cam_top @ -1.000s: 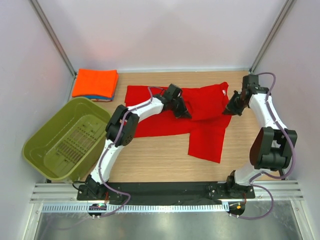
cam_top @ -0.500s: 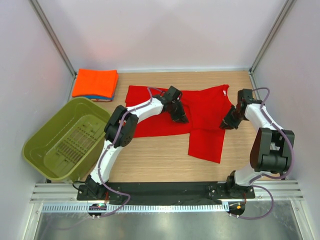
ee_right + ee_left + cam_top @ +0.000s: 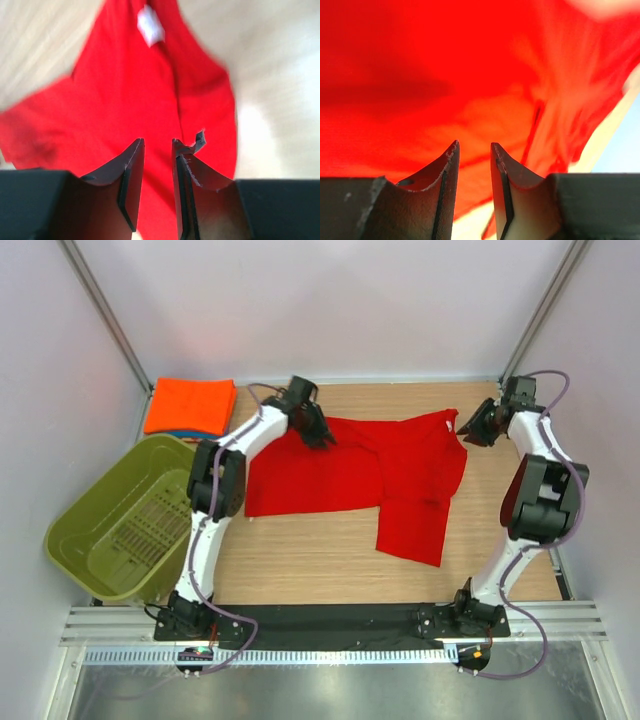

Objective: Fold and stack the t-shirts
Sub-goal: Fold the tshirt

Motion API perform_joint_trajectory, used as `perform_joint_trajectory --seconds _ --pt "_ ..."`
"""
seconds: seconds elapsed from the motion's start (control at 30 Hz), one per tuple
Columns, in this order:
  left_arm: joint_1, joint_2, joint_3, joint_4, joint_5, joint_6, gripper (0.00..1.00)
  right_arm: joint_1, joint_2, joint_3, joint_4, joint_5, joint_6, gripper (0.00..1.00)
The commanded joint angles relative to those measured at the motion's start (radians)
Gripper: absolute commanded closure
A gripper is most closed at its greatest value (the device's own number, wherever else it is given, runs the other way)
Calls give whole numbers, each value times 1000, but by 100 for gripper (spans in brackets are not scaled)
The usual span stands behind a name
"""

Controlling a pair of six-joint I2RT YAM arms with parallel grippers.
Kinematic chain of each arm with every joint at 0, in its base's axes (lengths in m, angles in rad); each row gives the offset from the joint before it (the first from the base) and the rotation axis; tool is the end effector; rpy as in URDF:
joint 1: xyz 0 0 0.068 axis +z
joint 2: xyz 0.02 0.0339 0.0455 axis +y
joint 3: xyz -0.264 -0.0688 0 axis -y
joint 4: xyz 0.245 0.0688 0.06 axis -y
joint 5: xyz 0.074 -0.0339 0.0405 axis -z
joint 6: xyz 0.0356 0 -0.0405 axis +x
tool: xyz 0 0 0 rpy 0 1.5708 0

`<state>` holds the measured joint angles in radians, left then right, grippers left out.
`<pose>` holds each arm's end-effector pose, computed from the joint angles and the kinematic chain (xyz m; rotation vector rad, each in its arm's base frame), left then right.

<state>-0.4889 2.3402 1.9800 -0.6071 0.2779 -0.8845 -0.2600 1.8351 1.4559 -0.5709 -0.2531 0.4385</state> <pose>0.4505 -0.2507 0.1838 -0.4194 2.6964 -0.8328 0.3906 -0.0947 0.2451 0.7653 2.4018 0.3912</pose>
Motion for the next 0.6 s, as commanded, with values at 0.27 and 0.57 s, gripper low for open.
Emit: perform_joint_trajectory --seconds 0.27,0.57 --pt "262 149 230 102 39 88 67 -56 427 320 343 -202 94 67" --pt "319 263 281 161 61 65 67 -58 593 409 437 -215 123 67"
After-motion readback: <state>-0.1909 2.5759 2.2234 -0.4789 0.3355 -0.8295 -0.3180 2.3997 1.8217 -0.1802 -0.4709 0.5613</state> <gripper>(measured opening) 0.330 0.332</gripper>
